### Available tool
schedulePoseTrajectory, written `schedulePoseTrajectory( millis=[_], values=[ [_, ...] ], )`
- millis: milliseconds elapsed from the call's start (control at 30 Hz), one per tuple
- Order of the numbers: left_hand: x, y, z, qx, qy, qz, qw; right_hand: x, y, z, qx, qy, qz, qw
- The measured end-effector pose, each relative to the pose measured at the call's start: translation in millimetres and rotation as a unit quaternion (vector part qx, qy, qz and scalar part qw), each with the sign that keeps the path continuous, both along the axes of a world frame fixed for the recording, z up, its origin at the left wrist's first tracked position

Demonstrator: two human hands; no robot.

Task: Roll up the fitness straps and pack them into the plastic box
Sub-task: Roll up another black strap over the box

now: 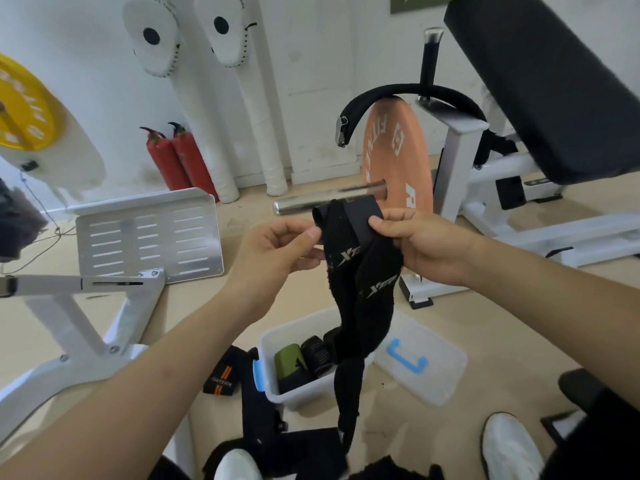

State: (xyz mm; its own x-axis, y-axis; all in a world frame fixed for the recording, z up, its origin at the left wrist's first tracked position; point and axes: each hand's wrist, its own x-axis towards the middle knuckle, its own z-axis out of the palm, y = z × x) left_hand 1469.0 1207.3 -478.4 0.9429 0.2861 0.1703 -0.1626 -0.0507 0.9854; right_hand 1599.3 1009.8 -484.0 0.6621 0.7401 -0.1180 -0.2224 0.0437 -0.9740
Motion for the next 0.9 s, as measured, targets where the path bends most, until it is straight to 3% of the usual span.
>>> schedulePoseTrajectory(
  millis=[200,300,367,433,567,633,733,800,900],
  values=[
    [2,7,-7,0.192,-0.016,0.063,0.979,2,-4,-3,-0.019,-0.018,0.021,0.999],
    [6,30,-9,0.382,-0.048,0.157,0.909,5,-7,-4,-0.041,-0.04,0.018,0.998],
    [6,39,-10,0.424,-0.062,0.203,0.88,5,-7,-6,-0.062,-0.059,0.018,0.996],
    [6,40,-12,0.38,-0.053,0.248,0.89,4,-6,-9,-0.079,-0.076,0.021,0.994],
    [4,28,-4,0.136,0.089,0.211,0.964,3,-5,-12,-0.083,-0.092,0.005,0.992],
    [1,21,2,0.082,0.193,0.156,0.965,2,-4,-12,-0.074,-0.1,-0.014,0.992],
    [-2,14,3,0.085,0.303,0.07,0.947,-1,-1,-14,-0.055,-0.105,-0.036,0.992],
    [-1,10,-1,0.067,0.311,0.038,0.947,-2,1,-14,-0.049,-0.112,-0.038,0.992],
    [3,5,-9,0.029,0.213,0.034,0.976,-4,2,-14,-0.053,-0.119,-0.022,0.991]
  ],
)
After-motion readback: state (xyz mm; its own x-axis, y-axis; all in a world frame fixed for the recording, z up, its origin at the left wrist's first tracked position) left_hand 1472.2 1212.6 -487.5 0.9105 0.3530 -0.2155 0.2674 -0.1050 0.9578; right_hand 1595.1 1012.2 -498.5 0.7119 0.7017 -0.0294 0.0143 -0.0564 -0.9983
